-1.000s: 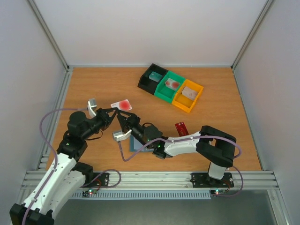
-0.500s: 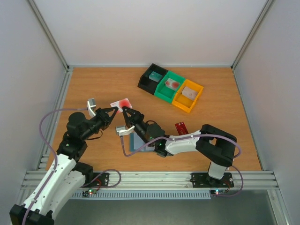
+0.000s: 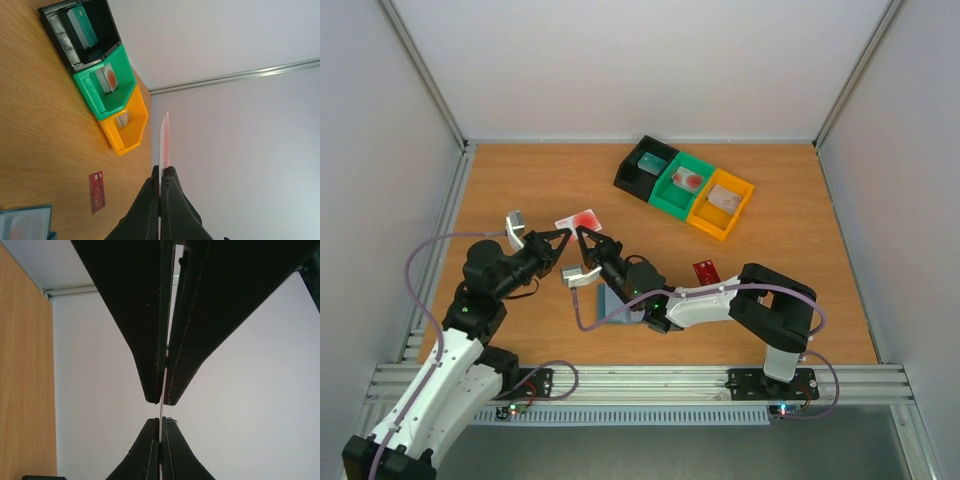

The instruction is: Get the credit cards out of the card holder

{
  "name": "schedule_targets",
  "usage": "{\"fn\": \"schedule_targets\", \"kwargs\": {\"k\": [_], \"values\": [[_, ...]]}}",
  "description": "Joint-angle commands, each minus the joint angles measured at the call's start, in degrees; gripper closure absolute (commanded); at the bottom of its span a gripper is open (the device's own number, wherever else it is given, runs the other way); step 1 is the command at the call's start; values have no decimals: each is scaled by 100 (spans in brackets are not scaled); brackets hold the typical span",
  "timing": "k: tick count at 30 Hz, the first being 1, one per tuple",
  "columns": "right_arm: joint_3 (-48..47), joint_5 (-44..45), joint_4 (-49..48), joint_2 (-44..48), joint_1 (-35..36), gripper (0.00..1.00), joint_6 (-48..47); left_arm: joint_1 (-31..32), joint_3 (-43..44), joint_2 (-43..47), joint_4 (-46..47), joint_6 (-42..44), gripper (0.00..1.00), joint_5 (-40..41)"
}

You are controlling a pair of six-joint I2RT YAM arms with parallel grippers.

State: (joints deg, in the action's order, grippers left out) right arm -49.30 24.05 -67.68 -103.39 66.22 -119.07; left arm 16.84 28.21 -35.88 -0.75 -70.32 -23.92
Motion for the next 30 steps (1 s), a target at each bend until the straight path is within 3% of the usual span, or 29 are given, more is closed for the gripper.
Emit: {"fn": "schedule_targets", "kwargs": {"k": [1,4,5,10,11,14,18,19,21,25,30], "values": [[-127,221,-937,33,-3,99,-1145,-22,-94,54,279,-16,100,-71],[-124,357,-930,84,-3,99,-1113,-16,-129,55,188,-35,100,-3],[-130,449,-857,128,-3,99,-1068,-17,-137,77,133,-34,95,46],[-98,1072,219,546,-67,99,-519,-23,-209,195,-437,-16,7,388],[-94,1258,446,667,-129,99,-329,-41,-226,244,-569,-3,1,461],[-354,1742,3001,1184,-543,99,1070,-128,-393,465,-756,114,1,663],[-2230,1195,8666,1439,-1672,99,4915,-355,-717,759,-649,724,1,1181],[-2772,975,9555,1291,-1997,99,5590,-426,-760,798,-668,907,1,1326],[-3445,892,10512,941,-2501,99,6085,-552,-822,950,-820,1371,1,1631],[-4588,745,11603,-4,-3225,99,6184,-604,-837,1172,-790,2455,1,2084],[-6127,241,12027,-1268,-3798,99,6222,-603,-887,1462,-573,4357,1,2833]]}}
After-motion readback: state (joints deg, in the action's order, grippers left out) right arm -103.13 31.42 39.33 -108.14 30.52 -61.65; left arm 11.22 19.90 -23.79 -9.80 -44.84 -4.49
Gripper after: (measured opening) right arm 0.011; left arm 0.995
